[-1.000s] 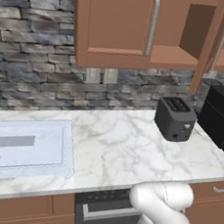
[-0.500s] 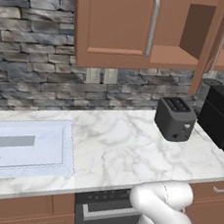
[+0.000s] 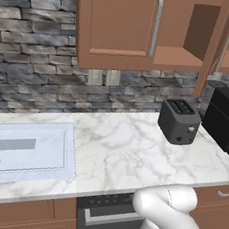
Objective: Close all open cabinet doors.
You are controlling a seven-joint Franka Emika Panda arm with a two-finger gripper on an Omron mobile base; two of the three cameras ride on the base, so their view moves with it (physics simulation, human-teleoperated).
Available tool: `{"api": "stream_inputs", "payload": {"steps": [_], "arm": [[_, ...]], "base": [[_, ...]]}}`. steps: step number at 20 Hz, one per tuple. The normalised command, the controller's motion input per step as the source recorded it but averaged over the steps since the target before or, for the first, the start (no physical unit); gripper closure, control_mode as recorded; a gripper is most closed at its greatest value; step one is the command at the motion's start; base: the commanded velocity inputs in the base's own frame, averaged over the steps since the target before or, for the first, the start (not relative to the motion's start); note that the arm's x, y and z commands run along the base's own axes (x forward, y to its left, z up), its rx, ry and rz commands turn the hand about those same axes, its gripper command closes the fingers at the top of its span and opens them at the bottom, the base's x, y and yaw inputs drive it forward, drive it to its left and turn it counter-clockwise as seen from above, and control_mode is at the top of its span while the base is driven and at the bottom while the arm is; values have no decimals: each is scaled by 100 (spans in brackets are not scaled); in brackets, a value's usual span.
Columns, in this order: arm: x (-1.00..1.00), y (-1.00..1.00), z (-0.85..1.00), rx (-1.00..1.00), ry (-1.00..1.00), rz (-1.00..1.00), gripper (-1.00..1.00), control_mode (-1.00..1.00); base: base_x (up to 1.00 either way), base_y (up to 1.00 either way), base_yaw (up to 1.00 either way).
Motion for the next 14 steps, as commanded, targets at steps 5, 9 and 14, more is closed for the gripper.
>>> {"api": "stream_inputs", "payload": {"steps": [5, 9, 14], "arm": [[33, 0, 0, 0, 12, 0, -100, -100], [35, 0, 0, 0, 14, 0, -100, -100], [25, 0, -14, 0, 2, 0, -100, -100]], "base": [[0, 0, 0], [0, 0, 0], [0, 0, 0]]}}
